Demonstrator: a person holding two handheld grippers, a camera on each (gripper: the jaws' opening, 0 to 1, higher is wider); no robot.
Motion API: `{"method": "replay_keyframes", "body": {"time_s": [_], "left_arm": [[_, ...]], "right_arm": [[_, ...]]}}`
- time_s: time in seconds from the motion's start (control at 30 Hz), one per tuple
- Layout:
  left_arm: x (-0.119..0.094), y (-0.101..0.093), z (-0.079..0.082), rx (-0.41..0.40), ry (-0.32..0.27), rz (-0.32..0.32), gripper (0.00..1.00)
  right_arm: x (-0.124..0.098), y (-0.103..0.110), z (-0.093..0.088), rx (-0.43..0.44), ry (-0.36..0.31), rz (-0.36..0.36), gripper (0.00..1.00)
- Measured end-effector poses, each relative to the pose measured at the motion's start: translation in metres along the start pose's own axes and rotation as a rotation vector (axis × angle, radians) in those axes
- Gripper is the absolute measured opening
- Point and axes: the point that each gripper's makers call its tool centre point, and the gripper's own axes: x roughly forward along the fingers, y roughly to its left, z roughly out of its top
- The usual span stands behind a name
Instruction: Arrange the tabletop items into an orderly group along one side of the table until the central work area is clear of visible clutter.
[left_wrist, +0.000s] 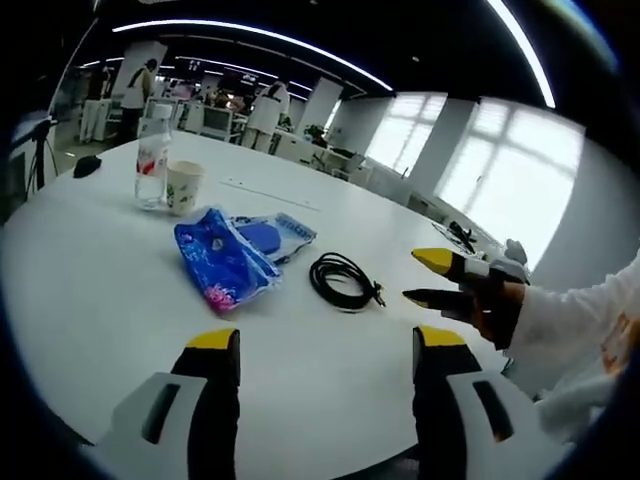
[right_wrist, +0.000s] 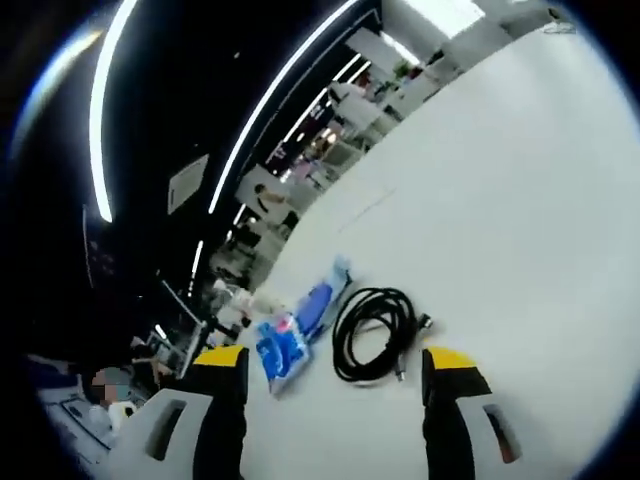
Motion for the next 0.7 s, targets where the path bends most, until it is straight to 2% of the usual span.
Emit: {"method": "replay_keyframes", "body": {"time_s": [0.13, 0.4, 0.43, 0.57, 0.7], "left_arm": [[-0.001, 0.005, -0.002, -0.001, 0.010, 0.019, 0.73], [0.003, 0.009, -0.006, 0.030, 0.043, 0.027, 0.74], [0.003, 0.009, -0.006, 0.034, 0.048, 0.026, 0.74], [0.004, 0.014, -0.002, 0.054, 0.064, 0.024, 0.74], [0.009, 0.019, -0.001, 0.063, 0.082, 0.029, 0.74]], "right_arm": [[-0.026, 0.021, -0.002, -0.063, -0.024, -0.002, 0.86], [-0.042, 0.031, -0.019, -0.250, 0.093, -0.021, 0.93], [-0.042, 0.028, -0.022, -0.248, 0.095, -0.023, 0.93], [-0.045, 0.039, -0.029, -0.205, 0.107, 0.029, 0.94], [-0.047, 0.043, -0.033, -0.217, 0.119, 0.043, 0.95]]}}
